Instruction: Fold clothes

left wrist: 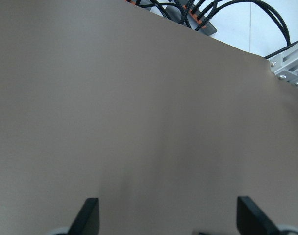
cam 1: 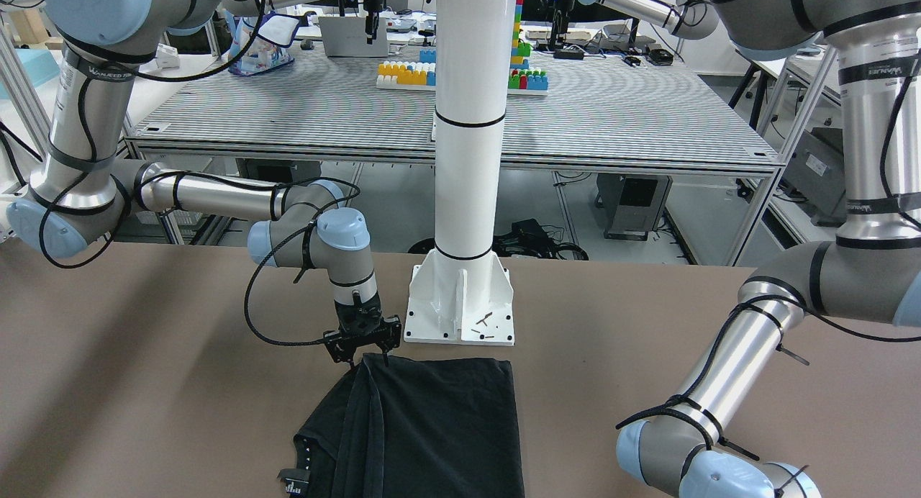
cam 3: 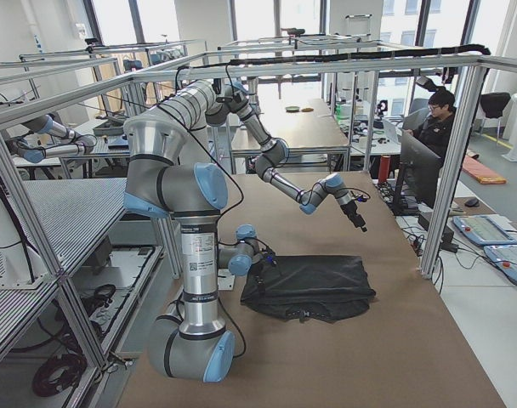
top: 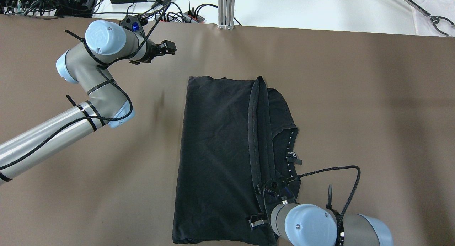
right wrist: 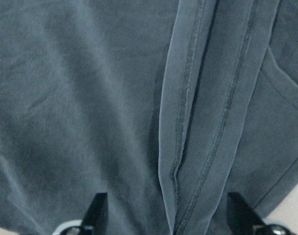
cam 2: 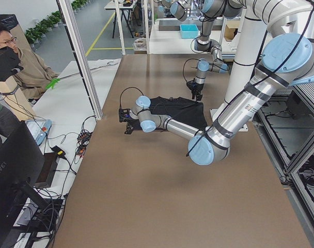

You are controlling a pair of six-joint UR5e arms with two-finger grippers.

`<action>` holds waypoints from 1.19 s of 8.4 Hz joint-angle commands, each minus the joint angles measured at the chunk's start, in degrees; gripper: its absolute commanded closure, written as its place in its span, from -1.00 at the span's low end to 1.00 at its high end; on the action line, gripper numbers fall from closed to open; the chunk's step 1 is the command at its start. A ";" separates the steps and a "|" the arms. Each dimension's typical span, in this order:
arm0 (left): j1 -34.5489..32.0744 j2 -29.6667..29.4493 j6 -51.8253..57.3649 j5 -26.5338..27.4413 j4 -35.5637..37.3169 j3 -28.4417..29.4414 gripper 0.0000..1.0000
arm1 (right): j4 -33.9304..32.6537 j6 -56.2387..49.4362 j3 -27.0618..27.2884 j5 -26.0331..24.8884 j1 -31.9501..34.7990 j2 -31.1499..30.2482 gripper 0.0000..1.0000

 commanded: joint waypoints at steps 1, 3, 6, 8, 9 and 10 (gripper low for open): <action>0.00 0.47 0.00 -0.01 -0.07 -0.03 -1.00 | 0.02 -1.42 -5.32 -0.11 2.88 4.83 -0.66; 0.00 0.91 0.00 -0.01 -0.07 -0.12 -1.00 | 0.02 -5.61 -9.37 -0.37 3.24 7.30 0.04; 0.00 1.17 -0.18 -0.01 -0.07 -0.12 -1.00 | -0.33 -8.62 -9.47 -0.82 3.24 7.13 0.38; 0.00 1.17 -0.18 -0.01 -0.07 -0.12 -1.00 | -0.42 -8.98 -9.47 -0.82 3.24 7.04 0.58; 0.00 1.17 -0.18 -0.01 -0.07 -0.03 -1.00 | -0.42 -9.07 -9.47 -0.82 3.41 7.04 1.00; 0.00 1.17 -0.09 -0.01 -0.07 -0.03 -1.00 | -0.59 -9.76 -9.47 -0.55 4.11 7.04 1.00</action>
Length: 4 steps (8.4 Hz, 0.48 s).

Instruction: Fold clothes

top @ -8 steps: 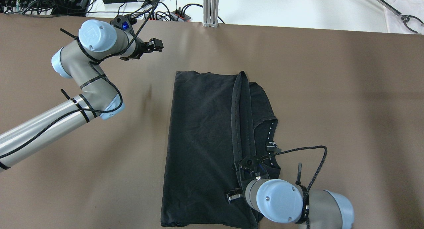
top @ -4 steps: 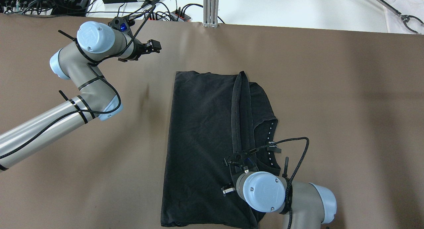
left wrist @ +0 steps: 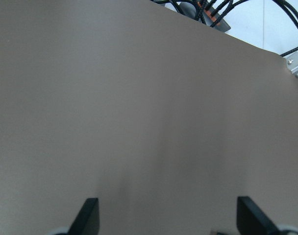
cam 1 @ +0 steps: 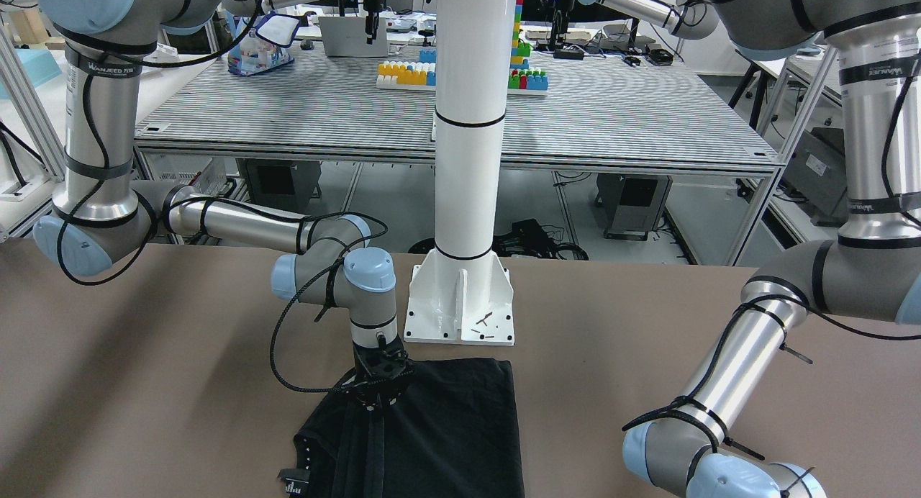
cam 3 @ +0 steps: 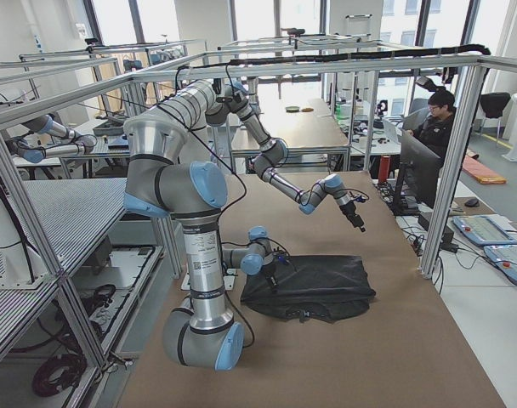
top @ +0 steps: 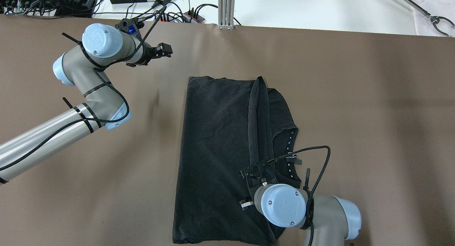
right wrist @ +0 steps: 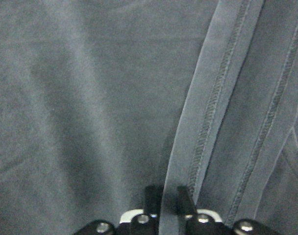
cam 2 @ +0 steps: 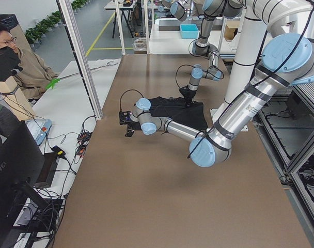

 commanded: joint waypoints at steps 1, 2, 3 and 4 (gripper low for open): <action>0.09 0.01 -0.01 0.09 0.02 0.15 -1.00 | -0.19 -1.98 0.08 0.77 2.05 -0.12 1.00; 0.09 0.01 0.08 0.00 0.02 0.15 -1.00 | -0.19 -3.99 0.17 1.73 3.54 -0.47 1.00; 0.26 0.01 0.08 0.00 0.02 0.24 -1.00 | -0.19 -5.32 0.96 3.57 5.21 -1.08 1.00; 0.35 0.01 0.08 0.09 0.02 0.24 -1.00 | -0.02 -7.24 4.36 6.28 6.53 -5.52 1.00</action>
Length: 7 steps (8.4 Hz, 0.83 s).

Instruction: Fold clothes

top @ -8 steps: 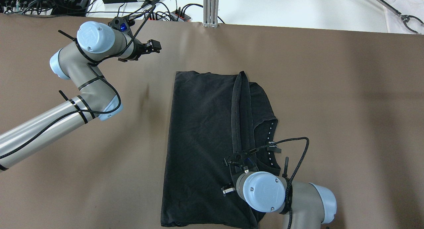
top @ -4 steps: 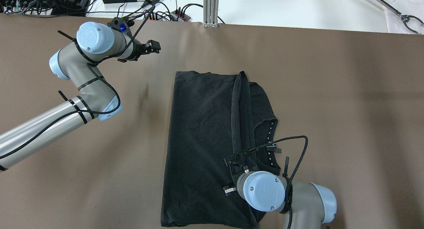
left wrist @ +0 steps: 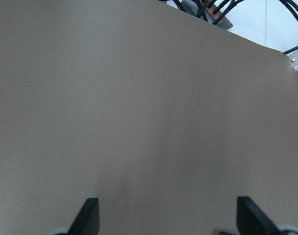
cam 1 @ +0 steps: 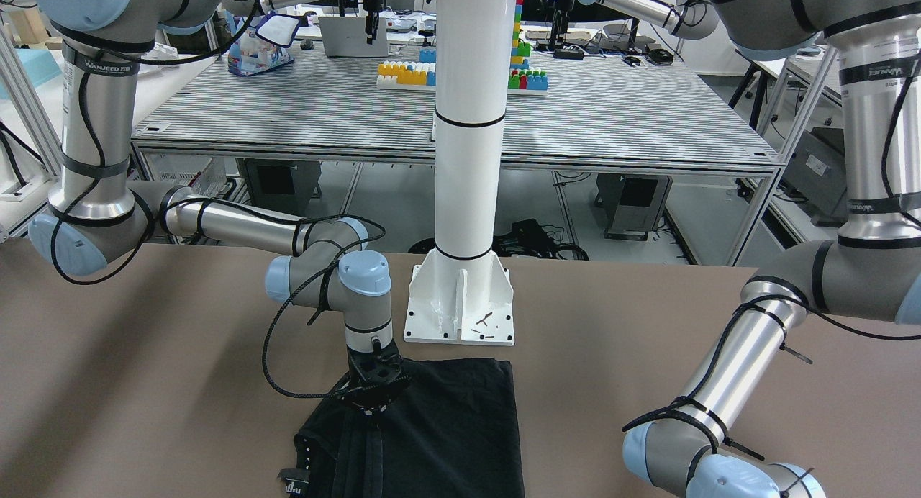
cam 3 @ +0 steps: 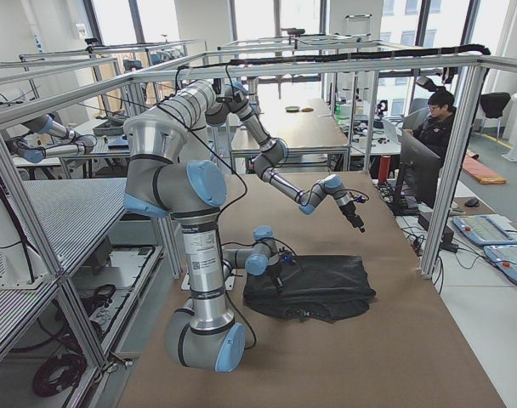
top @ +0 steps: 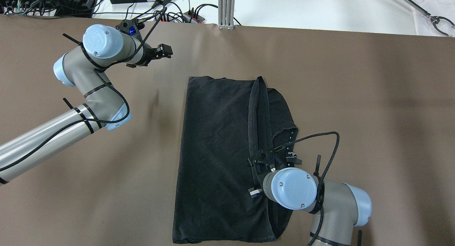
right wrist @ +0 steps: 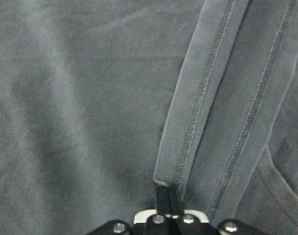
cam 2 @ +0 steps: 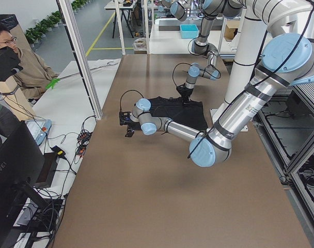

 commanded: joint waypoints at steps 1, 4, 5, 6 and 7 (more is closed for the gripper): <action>0.18 0.00 0.02 0.07 0.00 0.06 -1.00 | 0.59 -2.64 7.07 3.69 2.39 -9.45 1.00; 0.18 0.00 -0.07 0.16 0.00 -0.12 -1.00 | 0.42 6.34 7.19 0.97 -3.94 -10.99 1.00; 0.18 0.00 0.02 0.16 0.00 -0.03 -1.00 | 0.33 4.77 7.54 2.71 0.06 -10.91 1.00; 0.18 0.00 0.02 0.16 0.00 0.14 -1.00 | 0.25 -0.73 7.54 8.99 5.49 -10.82 1.00; 0.27 0.00 0.02 0.07 0.00 0.15 -1.00 | 0.25 -3.22 7.46 13.31 9.03 -10.82 0.18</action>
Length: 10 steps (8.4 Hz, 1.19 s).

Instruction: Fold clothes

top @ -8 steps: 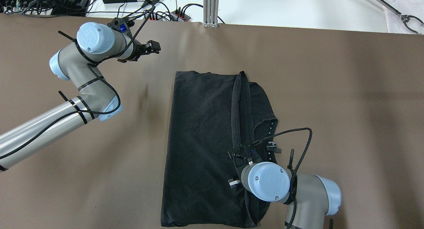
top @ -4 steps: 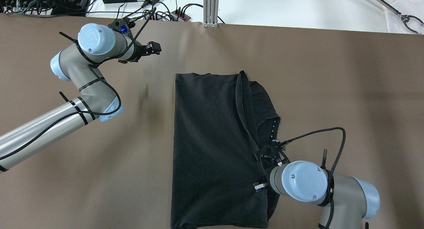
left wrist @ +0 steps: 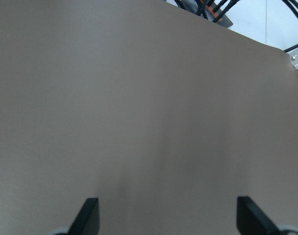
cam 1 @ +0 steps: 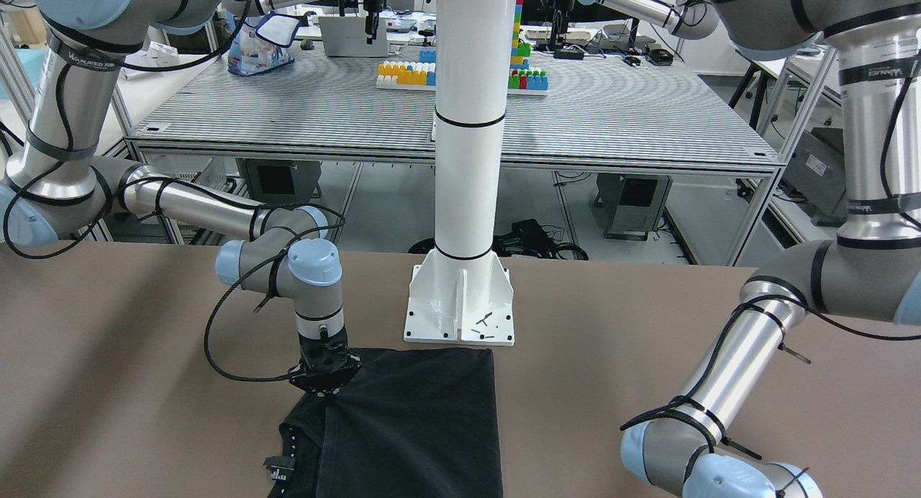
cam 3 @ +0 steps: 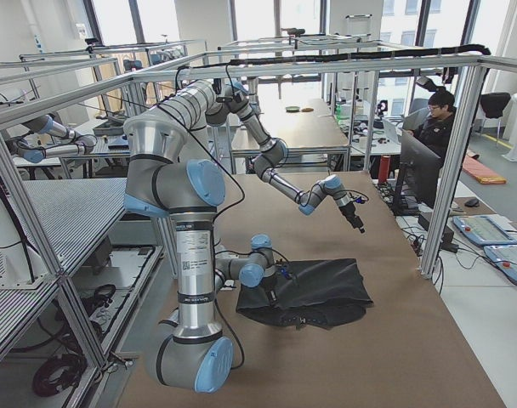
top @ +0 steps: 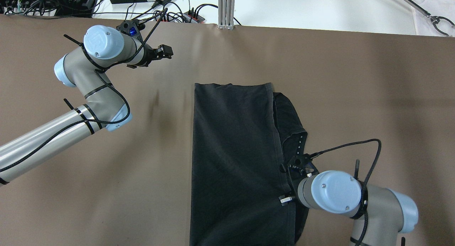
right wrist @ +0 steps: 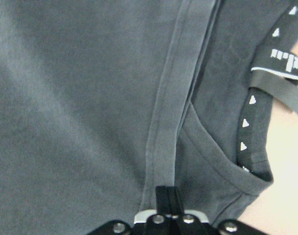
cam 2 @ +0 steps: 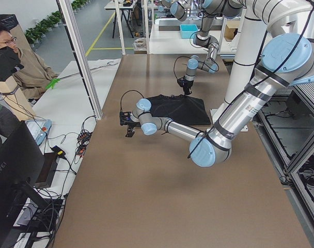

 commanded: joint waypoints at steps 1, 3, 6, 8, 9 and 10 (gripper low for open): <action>0.00 0.00 -0.16 -0.08 0.00 -0.06 -1.00 | -0.07 -4.75 -0.16 7.69 7.26 0.09 -0.96; 0.09 0.00 -1.13 0.01 0.00 -0.15 -1.00 | 0.19 3.71 0.54 7.34 6.30 0.09 -0.90; 0.09 0.00 -1.13 0.53 0.00 -0.15 -1.00 | 0.54 39.68 4.23 4.20 -1.06 -0.52 -0.83; 0.09 -0.09 -1.13 0.88 0.00 -0.15 -1.00 | 2.81 57.32 4.23 1.27 -3.72 -2.88 -0.51; 0.09 -0.17 -1.13 1.93 0.00 -0.23 -1.00 | 3.35 62.00 4.41 1.36 -4.16 -5.33 -0.40; 1.13 -0.44 -1.21 3.16 0.00 -0.23 -1.00 | 5.62 64.66 3.97 0.93 -4.86 -6.66 -0.32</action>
